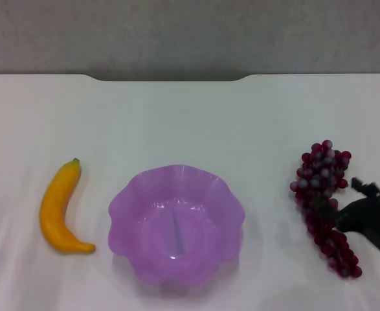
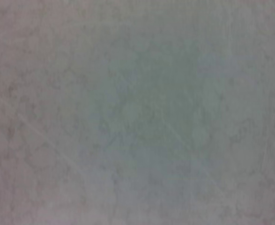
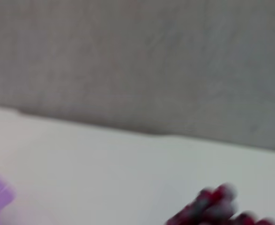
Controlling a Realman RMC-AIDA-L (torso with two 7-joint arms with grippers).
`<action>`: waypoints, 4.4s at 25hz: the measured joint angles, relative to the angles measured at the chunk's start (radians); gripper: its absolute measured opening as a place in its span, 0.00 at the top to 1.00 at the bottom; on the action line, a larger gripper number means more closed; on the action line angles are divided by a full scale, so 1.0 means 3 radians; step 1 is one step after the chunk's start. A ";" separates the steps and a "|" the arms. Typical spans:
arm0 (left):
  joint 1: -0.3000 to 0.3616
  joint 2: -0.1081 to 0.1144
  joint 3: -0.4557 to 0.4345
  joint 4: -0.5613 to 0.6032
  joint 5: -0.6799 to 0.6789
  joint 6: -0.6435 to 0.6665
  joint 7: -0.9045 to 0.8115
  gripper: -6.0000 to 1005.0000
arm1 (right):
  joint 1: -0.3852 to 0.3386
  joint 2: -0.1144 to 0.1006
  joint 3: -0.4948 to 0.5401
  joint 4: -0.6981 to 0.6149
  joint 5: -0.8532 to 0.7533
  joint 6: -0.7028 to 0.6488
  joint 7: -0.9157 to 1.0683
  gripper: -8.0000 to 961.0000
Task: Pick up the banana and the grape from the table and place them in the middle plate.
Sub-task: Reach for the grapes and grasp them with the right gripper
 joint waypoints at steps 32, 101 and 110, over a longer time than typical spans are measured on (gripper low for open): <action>0.0034 0.0005 0.0000 0.0000 0.0000 0.0009 -0.0017 0.11 | 0.0040 -0.0006 -0.0209 -0.0055 0.0006 0.0490 0.0240 0.07; 0.0043 0.0005 -0.0005 0.0000 -0.0005 0.0048 0.0002 0.11 | 0.0010 -0.0002 -0.0226 -0.0025 -0.0002 0.0535 0.0365 0.63; 0.0070 0.0009 -0.0043 0.0000 -0.0005 0.0050 0.0002 0.11 | 0.0066 -0.0050 -0.0241 0.0013 -0.0403 0.0567 0.1175 0.66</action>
